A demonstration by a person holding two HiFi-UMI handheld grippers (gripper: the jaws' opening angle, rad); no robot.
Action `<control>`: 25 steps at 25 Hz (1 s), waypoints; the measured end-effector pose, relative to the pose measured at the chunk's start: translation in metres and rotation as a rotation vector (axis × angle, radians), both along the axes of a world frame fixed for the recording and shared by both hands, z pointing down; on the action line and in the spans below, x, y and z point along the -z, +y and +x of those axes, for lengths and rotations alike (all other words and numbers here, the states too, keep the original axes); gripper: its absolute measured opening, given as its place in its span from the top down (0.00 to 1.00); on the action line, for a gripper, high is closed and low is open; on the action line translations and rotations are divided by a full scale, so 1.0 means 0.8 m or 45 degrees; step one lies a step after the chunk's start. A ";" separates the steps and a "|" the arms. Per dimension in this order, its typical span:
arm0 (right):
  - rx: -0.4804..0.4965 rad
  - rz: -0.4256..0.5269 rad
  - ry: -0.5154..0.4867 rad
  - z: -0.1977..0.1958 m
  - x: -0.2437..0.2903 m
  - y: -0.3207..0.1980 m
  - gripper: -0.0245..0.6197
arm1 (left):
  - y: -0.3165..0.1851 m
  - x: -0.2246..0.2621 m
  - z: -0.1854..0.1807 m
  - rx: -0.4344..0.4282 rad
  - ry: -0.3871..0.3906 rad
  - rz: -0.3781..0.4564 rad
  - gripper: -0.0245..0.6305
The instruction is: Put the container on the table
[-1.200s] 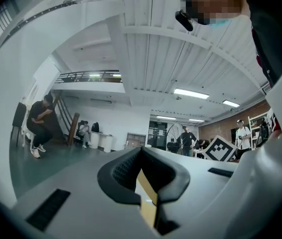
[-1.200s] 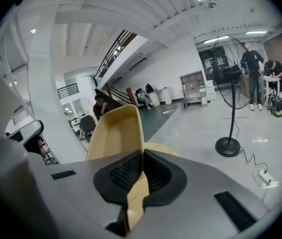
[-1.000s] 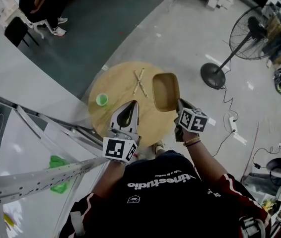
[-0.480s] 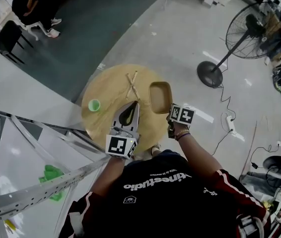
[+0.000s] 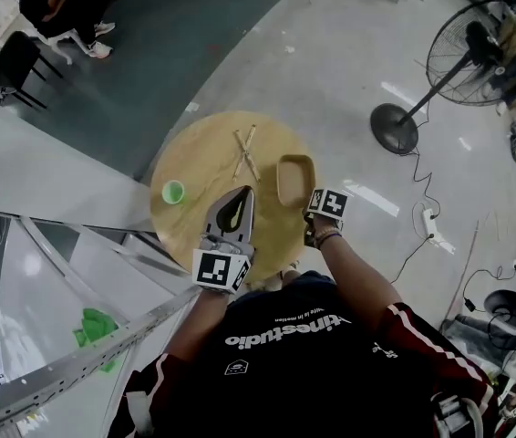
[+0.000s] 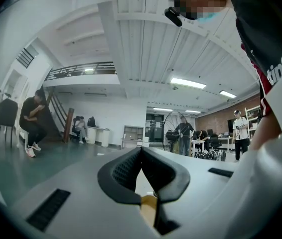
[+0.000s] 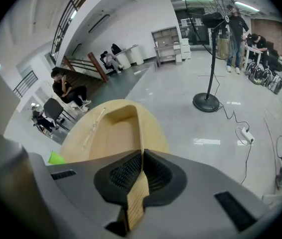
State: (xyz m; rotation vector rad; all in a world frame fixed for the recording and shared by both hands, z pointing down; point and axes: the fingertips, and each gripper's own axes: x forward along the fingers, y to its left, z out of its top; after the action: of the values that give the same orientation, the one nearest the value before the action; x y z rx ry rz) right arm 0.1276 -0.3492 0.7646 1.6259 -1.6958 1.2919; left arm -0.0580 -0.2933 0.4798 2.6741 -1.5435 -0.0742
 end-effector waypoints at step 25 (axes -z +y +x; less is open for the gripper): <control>0.048 0.099 0.041 0.004 0.002 -0.020 0.61 | -0.010 -0.012 -0.004 0.022 -0.019 -0.072 0.93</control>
State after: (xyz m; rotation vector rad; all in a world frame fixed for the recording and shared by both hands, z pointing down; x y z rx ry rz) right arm 0.1306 -0.3649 0.7629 1.6416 -1.7689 1.1893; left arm -0.0613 -0.3010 0.4890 2.6245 -1.5491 -0.0113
